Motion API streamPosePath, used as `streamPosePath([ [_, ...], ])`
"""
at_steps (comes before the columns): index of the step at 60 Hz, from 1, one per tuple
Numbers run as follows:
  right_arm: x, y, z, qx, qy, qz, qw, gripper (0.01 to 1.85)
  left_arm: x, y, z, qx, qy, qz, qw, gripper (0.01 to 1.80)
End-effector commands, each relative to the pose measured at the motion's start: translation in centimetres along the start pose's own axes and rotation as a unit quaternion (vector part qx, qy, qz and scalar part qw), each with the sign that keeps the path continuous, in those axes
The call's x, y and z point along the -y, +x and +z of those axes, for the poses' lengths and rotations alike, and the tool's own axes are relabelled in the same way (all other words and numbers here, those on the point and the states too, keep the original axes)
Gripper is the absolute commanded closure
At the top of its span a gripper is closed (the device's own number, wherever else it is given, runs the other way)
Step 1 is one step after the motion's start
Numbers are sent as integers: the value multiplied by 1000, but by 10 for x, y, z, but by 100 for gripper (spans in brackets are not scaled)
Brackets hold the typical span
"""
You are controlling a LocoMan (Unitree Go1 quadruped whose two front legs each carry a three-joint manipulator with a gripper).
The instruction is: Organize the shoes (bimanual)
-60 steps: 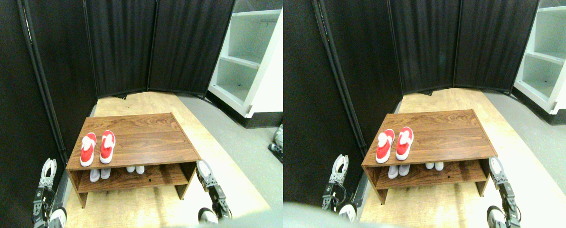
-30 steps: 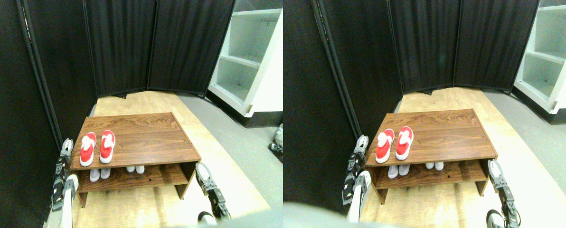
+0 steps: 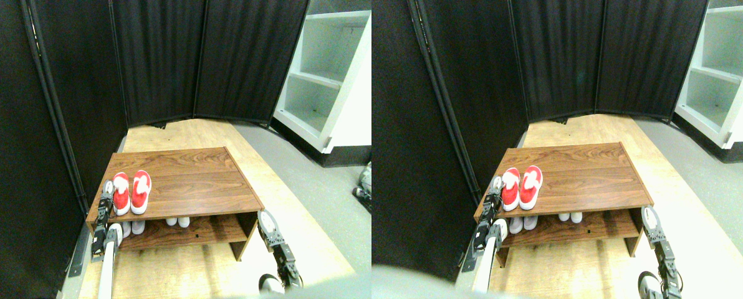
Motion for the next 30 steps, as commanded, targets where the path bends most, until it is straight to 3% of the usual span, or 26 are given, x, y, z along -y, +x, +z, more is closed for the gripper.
streamPosePath([
  [1,-4,2,2,12,-13,14,1000,185,9,2,-7,-5,0,-26,1000,180],
  [18,-4,3,2,17,-7,14,1000,185,17,-2,-24,-10,-26,-25,999,180],
  [30,-2,2,3,17,-8,14,1000,185,15,-4,-13,-5,-18,-32,999,180],
])
